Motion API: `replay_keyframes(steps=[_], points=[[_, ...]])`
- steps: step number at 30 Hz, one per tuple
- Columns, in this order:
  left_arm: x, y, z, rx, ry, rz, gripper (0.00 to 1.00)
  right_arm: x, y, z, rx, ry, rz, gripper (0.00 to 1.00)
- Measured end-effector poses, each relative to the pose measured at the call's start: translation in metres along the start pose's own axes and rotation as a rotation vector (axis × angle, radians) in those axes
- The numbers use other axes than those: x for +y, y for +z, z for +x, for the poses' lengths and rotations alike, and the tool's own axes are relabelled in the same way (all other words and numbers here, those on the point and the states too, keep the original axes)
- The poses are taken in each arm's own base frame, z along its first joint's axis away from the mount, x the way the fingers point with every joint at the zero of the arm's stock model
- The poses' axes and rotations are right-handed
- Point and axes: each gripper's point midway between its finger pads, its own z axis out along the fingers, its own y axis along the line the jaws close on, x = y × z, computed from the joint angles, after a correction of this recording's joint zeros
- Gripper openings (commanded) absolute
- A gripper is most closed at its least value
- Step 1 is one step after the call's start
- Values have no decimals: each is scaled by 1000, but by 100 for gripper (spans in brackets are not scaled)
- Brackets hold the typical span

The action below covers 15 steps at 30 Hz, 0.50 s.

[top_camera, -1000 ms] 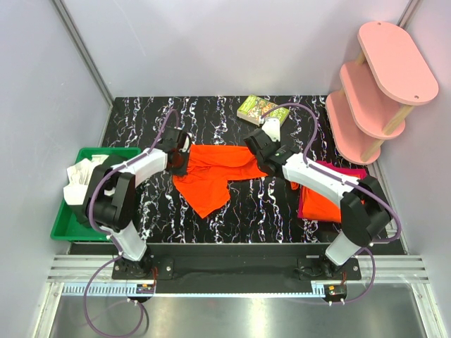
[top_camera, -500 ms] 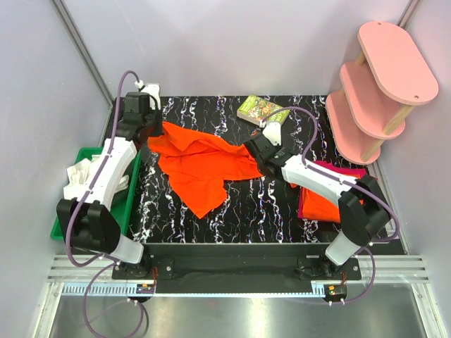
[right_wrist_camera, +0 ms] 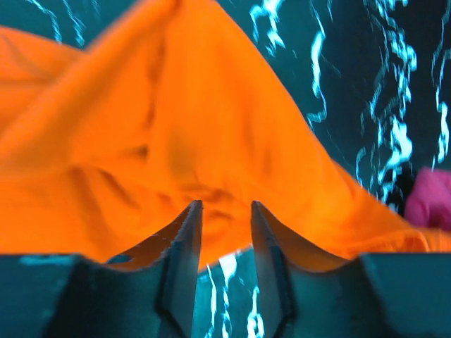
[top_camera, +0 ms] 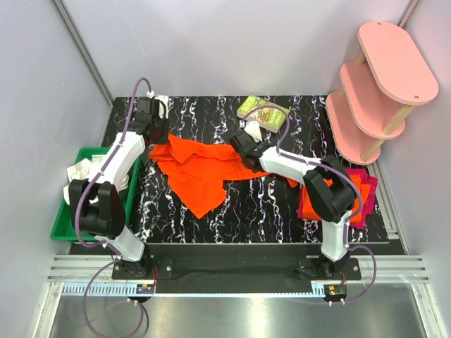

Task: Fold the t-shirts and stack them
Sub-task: Flatten out the tshirt

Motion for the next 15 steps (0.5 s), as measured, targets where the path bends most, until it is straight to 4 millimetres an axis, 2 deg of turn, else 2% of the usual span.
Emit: replay_keyframes(steps=[8, 15], points=[[1, 1, 1, 0, 12, -1, 0, 28, 24, -30, -48, -60, -16, 47], [2, 3, 12, 25, 17, -5, 0, 36, 34, -25, -34, -80, -22, 47]])
